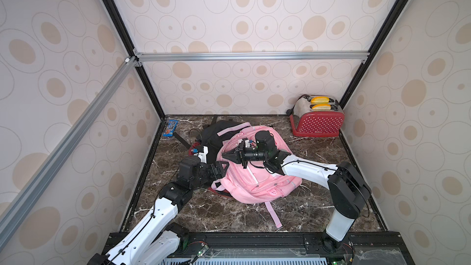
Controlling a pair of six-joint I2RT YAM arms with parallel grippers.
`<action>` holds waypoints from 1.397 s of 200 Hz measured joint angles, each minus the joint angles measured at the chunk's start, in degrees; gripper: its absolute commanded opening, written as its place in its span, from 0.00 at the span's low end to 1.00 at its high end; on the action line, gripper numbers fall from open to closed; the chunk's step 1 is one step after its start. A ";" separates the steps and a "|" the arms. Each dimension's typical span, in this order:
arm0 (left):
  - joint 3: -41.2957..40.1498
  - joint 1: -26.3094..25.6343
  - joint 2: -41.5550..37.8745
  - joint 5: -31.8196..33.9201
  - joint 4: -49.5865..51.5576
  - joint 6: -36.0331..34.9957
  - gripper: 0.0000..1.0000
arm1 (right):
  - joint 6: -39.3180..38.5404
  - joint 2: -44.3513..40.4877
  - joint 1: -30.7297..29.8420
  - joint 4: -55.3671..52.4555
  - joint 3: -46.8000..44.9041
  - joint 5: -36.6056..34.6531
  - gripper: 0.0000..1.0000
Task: Zip up the backpack
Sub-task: Zip the zipper on the backpack.
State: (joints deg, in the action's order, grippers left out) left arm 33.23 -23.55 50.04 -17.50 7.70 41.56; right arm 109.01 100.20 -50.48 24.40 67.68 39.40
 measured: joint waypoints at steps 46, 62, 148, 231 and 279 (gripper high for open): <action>-1.79 0.04 1.25 -1.68 -3.93 1.20 0.36 | 0.04 -1.36 -1.42 0.68 -2.34 -1.51 0.00; -2.27 0.07 1.31 -1.70 -4.52 1.70 0.18 | 0.24 -1.44 -1.53 0.98 -2.75 -1.81 0.00; -5.09 0.02 -2.64 -2.08 -6.34 2.51 0.00 | 4.11 -1.03 -2.56 4.72 -3.45 -3.74 0.00; -7.52 0.04 -4.90 -1.33 -6.49 2.73 0.00 | 7.17 3.48 -2.25 7.04 -0.72 -4.52 0.00; -7.52 0.04 -5.97 -1.27 -5.86 2.75 0.00 | 8.07 4.74 -0.13 8.13 0.13 -4.57 0.00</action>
State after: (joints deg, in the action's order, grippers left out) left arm 25.71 -23.51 44.07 -18.76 1.85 44.31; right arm 117.08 104.95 -50.61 32.53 67.81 34.83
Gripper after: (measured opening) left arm 0.149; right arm 0.063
